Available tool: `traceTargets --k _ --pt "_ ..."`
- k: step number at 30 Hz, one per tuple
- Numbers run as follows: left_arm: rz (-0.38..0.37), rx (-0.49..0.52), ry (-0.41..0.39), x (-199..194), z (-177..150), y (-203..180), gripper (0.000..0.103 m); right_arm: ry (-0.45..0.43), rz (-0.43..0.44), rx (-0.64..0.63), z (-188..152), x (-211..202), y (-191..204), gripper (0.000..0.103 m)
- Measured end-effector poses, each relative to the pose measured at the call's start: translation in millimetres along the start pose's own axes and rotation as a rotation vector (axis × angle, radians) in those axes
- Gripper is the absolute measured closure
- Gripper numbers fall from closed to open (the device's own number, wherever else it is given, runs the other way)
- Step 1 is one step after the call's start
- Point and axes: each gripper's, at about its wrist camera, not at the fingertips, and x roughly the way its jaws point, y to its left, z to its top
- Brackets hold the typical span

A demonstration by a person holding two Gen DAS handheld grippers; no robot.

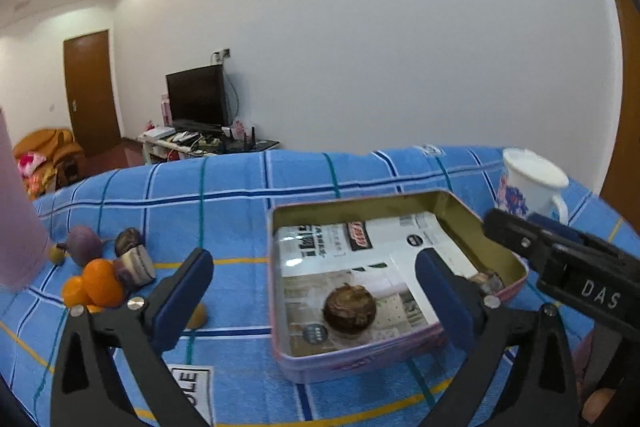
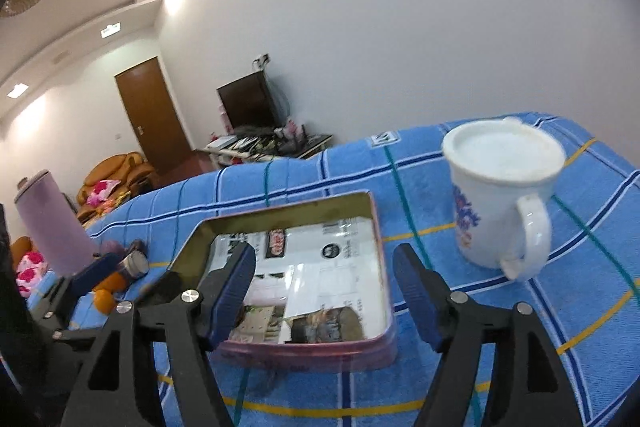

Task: Organize fruits
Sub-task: 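Withdraw both tools from the tin back toward the fruits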

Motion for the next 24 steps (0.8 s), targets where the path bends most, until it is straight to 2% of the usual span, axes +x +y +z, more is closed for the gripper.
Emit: traceTargets --k 2,4,7,10,12,14,19,24 --pt "0.019 -0.075 -0.006 -3 6 21 0.000 -0.027 -0.043 -0.010 0 -4 0 0.030" --pt "0.071 -0.160 -0.018 -5 10 48 0.000 -0.059 -0.083 -0.019 1 -8 0 0.030" --pt "0.193 -0.238 -0.026 -8 11 83 0.000 -0.112 -0.129 -0.033 2 -16 0 0.030" --pt "0.294 -0.226 -0.034 -10 8 97 0.000 -0.148 -0.136 -0.046 1 -19 2 0.030" --pt "0.358 -0.173 -0.042 -11 4 95 0.000 -0.150 -0.132 -0.060 0 -18 5 0.030" --pt "0.379 -0.130 -0.039 -10 0 89 0.000 -0.141 -0.132 -0.078 -1 -16 10 0.030" --pt "0.375 -0.067 -0.012 -8 -8 77 0.000 -0.177 -0.139 -0.094 -3 -21 15 0.030" --pt "0.369 -0.079 -0.011 -13 -10 78 0.000 -0.173 -0.139 -0.080 -6 -22 21 0.030"
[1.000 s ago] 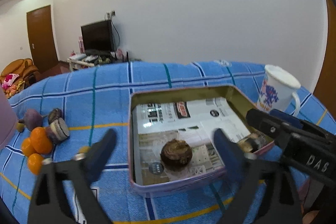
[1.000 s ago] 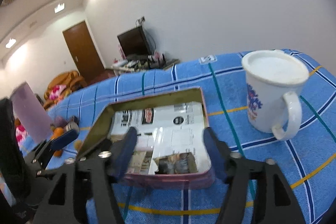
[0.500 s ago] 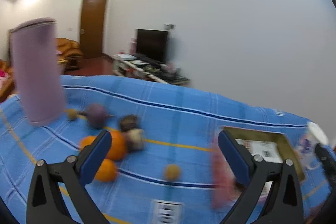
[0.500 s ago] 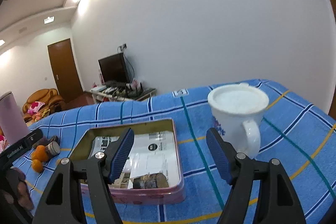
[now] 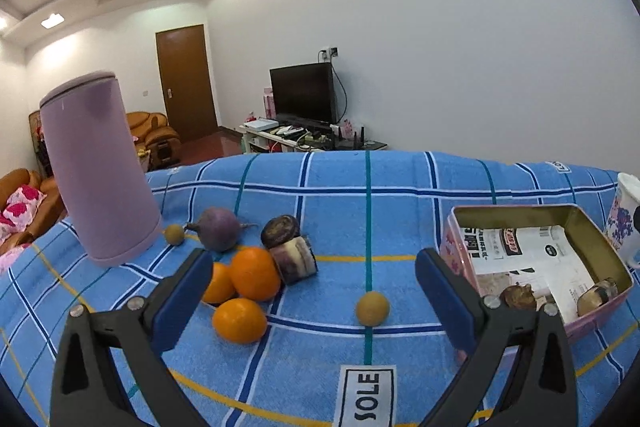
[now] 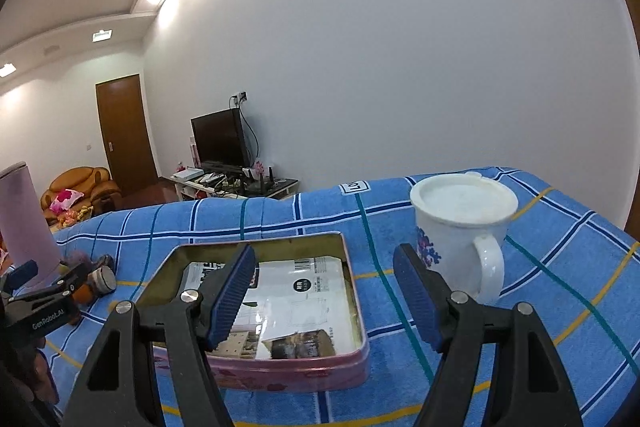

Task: Organize fruits
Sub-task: 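Withdraw both tools from the tin back toward the fruits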

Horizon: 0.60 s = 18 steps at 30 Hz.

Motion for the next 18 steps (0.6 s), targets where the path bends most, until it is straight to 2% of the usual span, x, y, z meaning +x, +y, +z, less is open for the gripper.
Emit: traceTargets --k 4,18 --pt "0.029 -0.035 0.032 4 -1 8 0.000 0.013 -0.005 -0.015 -2 2 10 0.030" --pt "-0.050 0.015 0.099 11 -7 26 0.000 0.110 0.006 -0.102 -13 14 60 0.030"
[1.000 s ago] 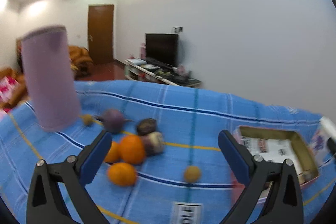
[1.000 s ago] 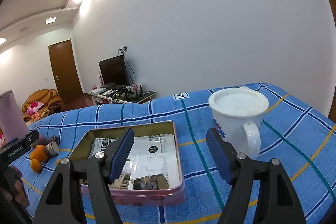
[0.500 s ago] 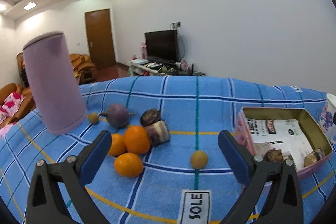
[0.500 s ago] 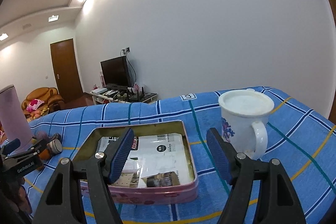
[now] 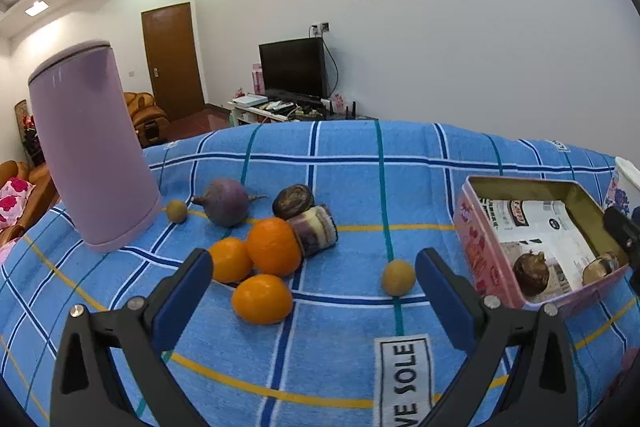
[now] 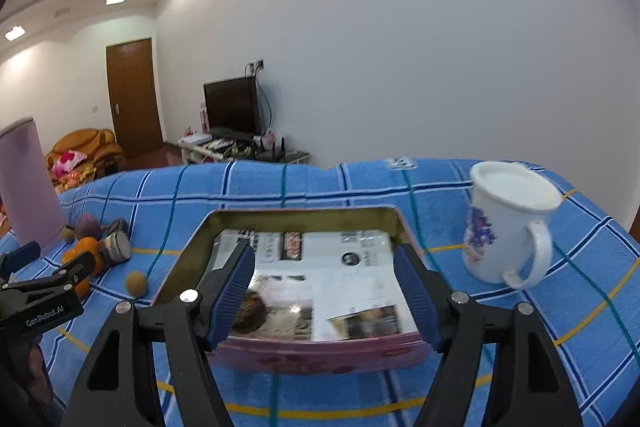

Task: Organize fruits
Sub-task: 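Withdraw both tools from the tin back toward the fruits, then grasp an orange with the left tool while the right tool grasps a small yellow fruit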

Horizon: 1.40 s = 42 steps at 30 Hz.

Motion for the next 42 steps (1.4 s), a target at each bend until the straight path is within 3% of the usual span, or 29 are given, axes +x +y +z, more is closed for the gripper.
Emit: traceTargets --k 9,14,18,22,24,26,28,31,35,42 --pt "-0.007 -0.197 0.089 25 -1 58 0.000 0.030 0.068 0.019 0 11 48 0.030" --pt "0.117 -0.233 0.096 38 6 97 0.000 0.057 0.109 -0.049 -1 17 85 0.030" --pt "0.176 -0.325 0.113 44 9 134 0.000 0.094 0.194 -0.075 -2 24 108 0.030" --pt "0.241 -0.330 0.105 46 8 152 0.000 0.162 0.247 -0.132 -7 38 136 0.030" --pt "0.222 -0.328 0.102 44 8 153 0.001 0.184 0.268 -0.163 -8 43 151 0.032" --pt "0.196 -0.297 0.102 45 9 147 0.002 0.204 0.279 -0.192 -9 49 163 0.053" --pt "0.188 -0.241 0.095 44 10 138 0.004 0.252 0.287 -0.226 -10 58 174 0.063" --pt "0.173 -0.194 0.094 40 12 133 0.006 0.326 0.299 -0.249 -14 72 183 0.064" --pt "0.090 -0.189 0.105 37 13 129 0.008 0.333 0.269 -0.252 -15 76 185 0.064" --pt "0.091 -0.163 0.112 35 14 124 0.009 0.354 0.243 -0.248 -14 82 178 0.064"
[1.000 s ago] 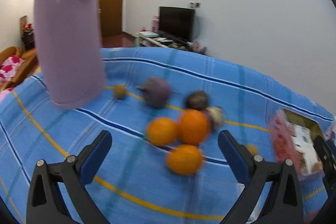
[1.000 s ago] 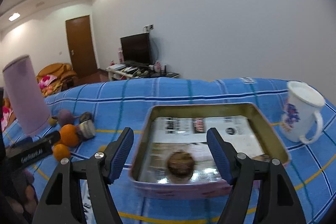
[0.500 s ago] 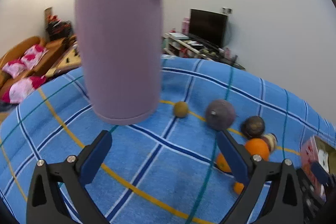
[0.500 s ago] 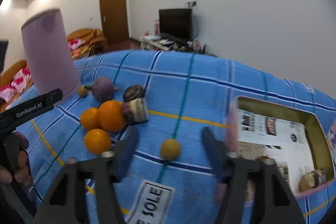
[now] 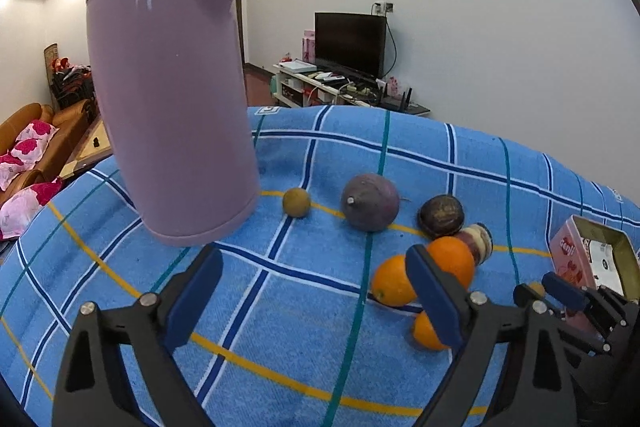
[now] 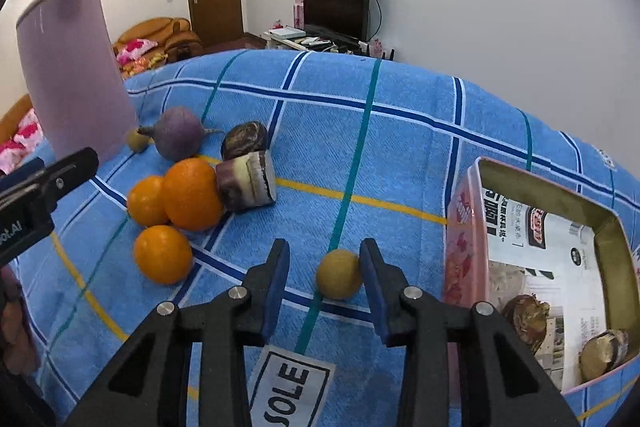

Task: Organize fruits
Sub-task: 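Grasp an orange with the left tool while the right tool grasps a small yellow fruit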

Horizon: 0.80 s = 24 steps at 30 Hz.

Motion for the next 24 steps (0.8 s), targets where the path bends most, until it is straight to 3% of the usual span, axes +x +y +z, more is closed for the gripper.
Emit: traceTargets --k 4,7,11,15,19,24 --pt "0.006 -0.013 0.007 2 0 3 0.009 0.046 -0.039 -0.053 7 13 4 0.064" --pt "0.009 -0.013 0.007 2 0 4 0.009 0.093 0.004 -0.045 10 22 2 0.065" --pt "-0.011 -0.007 0.002 -1 0 3 0.009 0.081 0.053 -0.034 6 15 -3 0.077" --pt "-0.064 0.024 0.012 -3 -2 -5 0.011 -0.035 0.097 0.020 -3 -13 -14 0.077" --pt "-0.178 0.071 0.065 0 -8 -19 0.017 -0.172 0.164 0.074 -16 -45 -22 0.077" --pt "-0.245 0.138 0.122 6 -19 -38 0.018 -0.223 0.159 0.072 -29 -67 -22 0.077"
